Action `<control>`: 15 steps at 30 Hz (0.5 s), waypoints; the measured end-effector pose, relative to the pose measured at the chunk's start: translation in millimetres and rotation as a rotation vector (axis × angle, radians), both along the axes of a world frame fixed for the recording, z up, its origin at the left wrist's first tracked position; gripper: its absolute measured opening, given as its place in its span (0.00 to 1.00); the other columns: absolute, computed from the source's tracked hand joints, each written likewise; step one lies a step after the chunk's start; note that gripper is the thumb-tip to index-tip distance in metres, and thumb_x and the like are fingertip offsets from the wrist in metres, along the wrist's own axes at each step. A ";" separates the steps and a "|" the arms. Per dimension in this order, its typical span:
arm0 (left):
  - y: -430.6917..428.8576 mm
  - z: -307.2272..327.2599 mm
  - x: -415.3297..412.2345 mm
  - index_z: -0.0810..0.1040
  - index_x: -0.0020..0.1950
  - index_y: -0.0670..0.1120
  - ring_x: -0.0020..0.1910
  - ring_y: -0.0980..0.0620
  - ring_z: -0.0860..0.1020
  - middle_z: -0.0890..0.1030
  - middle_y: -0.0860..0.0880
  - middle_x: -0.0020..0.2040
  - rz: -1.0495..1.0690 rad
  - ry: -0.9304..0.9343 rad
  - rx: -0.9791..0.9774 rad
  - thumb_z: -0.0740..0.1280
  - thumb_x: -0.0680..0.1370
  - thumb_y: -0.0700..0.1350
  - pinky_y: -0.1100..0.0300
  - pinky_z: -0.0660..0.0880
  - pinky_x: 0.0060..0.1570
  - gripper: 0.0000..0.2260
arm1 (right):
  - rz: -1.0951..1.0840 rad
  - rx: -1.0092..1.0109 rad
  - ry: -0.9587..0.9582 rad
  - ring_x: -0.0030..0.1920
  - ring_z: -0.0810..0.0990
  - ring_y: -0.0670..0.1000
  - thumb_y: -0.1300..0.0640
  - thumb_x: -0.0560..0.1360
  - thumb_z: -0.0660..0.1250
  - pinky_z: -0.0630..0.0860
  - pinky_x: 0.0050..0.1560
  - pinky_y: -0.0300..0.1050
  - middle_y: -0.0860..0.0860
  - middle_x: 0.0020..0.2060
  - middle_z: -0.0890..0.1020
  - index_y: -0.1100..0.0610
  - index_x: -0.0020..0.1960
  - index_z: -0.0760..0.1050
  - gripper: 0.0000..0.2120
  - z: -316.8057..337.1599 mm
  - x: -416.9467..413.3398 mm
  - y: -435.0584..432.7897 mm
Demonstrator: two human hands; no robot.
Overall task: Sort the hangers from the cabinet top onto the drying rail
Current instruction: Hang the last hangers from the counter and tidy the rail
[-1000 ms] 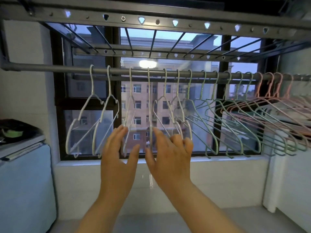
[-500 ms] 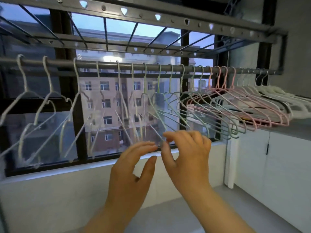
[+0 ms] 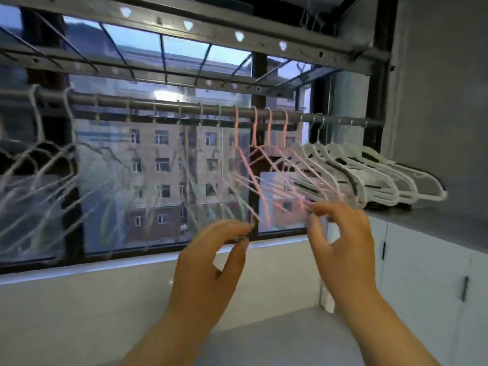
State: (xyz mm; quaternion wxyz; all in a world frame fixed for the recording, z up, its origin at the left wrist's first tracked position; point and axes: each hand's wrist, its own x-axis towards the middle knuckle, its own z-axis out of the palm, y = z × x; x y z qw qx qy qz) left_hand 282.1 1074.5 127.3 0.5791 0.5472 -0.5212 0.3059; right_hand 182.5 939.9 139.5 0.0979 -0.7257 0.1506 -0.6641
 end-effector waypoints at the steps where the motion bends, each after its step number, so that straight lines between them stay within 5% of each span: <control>1: -14.0 1.3 -4.4 0.73 0.46 0.57 0.47 0.75 0.72 0.75 0.64 0.46 0.027 -0.013 -0.002 0.65 0.70 0.42 0.83 0.67 0.46 0.10 | -0.009 0.043 -0.007 0.42 0.72 0.49 0.65 0.70 0.66 0.60 0.41 0.33 0.49 0.39 0.77 0.62 0.44 0.79 0.05 1.3 -8.8 -20.7; 6: -58.6 5.7 -2.7 0.80 0.48 0.39 0.54 0.55 0.72 0.76 0.51 0.50 0.245 -0.062 0.013 0.63 0.72 0.44 0.65 0.65 0.58 0.11 | 0.005 0.307 0.012 0.48 0.71 0.50 0.65 0.73 0.65 0.63 0.46 0.39 0.47 0.44 0.72 0.60 0.53 0.76 0.09 5.0 -28.2 -100.6; 9: -71.2 4.7 -3.0 0.80 0.47 0.37 0.54 0.52 0.74 0.78 0.48 0.48 0.336 -0.037 0.038 0.66 0.70 0.39 0.62 0.65 0.60 0.09 | 0.080 0.362 0.072 0.46 0.70 0.49 0.62 0.73 0.66 0.61 0.43 0.34 0.48 0.46 0.72 0.60 0.55 0.75 0.10 -1.1 -18.7 -116.3; 15: -82.2 6.0 -2.0 0.80 0.50 0.39 0.56 0.51 0.76 0.80 0.46 0.50 0.400 -0.050 0.124 0.63 0.71 0.47 0.61 0.64 0.60 0.15 | 0.243 0.343 0.145 0.43 0.73 0.50 0.60 0.73 0.66 0.65 0.38 0.35 0.51 0.42 0.76 0.53 0.46 0.74 0.03 -18.5 3.9 -114.3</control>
